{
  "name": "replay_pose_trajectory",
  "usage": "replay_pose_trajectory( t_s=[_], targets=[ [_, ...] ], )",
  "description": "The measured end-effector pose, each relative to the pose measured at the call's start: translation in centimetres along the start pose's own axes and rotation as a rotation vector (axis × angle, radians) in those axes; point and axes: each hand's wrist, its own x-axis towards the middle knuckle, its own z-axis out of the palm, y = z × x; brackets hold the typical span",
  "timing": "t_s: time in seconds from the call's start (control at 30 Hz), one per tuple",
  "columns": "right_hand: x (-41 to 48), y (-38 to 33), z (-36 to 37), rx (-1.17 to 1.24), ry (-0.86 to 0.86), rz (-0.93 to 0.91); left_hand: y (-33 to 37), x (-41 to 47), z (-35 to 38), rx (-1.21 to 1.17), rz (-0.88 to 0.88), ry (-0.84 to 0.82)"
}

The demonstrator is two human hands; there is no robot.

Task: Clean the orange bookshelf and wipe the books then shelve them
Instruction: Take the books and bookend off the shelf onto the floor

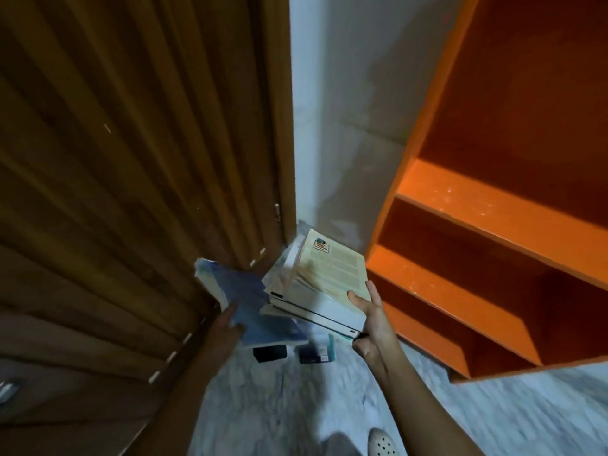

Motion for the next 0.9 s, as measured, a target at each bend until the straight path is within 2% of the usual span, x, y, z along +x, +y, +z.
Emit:
replay_pose_trajectory(
  t_s=[0.23,0.4,0.53,0.67,0.77,0.9],
  targets=[
    [14.7,6.3,-6.4,-0.182,-0.02,0.084,-8.4,7.1,1.7,-0.02,0.049,0.153],
    [24.3,11.9,-12.0,-0.223,-0.028,0.079,-13.6,11.3,3.9,-0.031,0.182,0.264],
    [31.0,16.7,-16.5,-0.25,0.003,0.038,-19.0,15.5,4.9,-0.079,0.27,0.278],
    [37.0,21.9,-21.5,-0.186,-0.062,-0.017,-22.4,18.9,6.5,-0.059,0.344,0.311],
    [40.3,26.2,-25.2,-0.269,-0.13,-0.072,-24.0,20.8,8.1,-0.021,0.422,0.301],
    [42.2,30.5,-29.1,-0.344,-0.114,-0.142,-25.3,22.6,10.2,-0.075,0.476,0.276]
  ],
)
